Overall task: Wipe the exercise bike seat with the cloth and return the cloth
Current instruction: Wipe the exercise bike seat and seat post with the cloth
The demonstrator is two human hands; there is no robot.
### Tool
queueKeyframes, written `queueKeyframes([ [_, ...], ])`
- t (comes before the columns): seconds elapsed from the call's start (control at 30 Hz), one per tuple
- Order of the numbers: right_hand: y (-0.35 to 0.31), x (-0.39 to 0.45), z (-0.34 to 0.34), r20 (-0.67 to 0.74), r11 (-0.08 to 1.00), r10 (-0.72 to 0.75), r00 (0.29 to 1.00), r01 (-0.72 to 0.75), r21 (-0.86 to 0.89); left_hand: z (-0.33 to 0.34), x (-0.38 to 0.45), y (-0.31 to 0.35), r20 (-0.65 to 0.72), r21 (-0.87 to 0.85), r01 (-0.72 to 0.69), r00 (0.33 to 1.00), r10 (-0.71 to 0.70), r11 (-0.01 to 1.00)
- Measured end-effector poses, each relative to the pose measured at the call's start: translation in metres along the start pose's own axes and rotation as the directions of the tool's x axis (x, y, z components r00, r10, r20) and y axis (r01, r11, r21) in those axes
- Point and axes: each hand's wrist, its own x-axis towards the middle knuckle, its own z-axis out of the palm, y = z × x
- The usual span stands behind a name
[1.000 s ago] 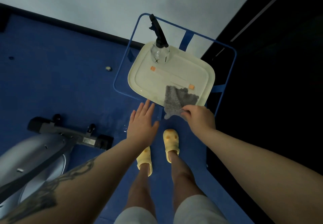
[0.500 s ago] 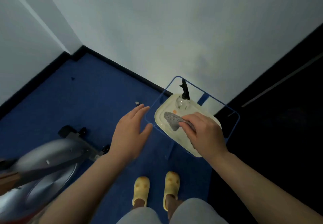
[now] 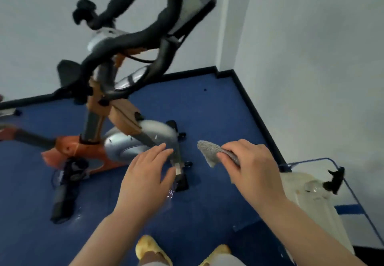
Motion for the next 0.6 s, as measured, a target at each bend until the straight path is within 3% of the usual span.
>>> queueKeyframes([
  [0.13,-0.075,0.015,0.027,0.074,0.978,-0.200,0.977,0.194,0.081,-0.029,-0.060,-0.060,-0.099,-0.067,0.215,0.970,-0.221,0.974],
  [0.3,-0.175,0.027,0.058,0.140,0.916,-0.391,0.910,0.369,0.158,-0.071,-0.123,-0.127,-0.217,-0.124,0.389,0.887,-0.407,0.913],
  [0.6,-0.347,0.010,0.128,0.176,0.858,-0.461,0.870,0.386,0.338,-0.144,-0.207,-0.260,-0.315,-0.075,0.487,0.817,-0.484,0.870],
])
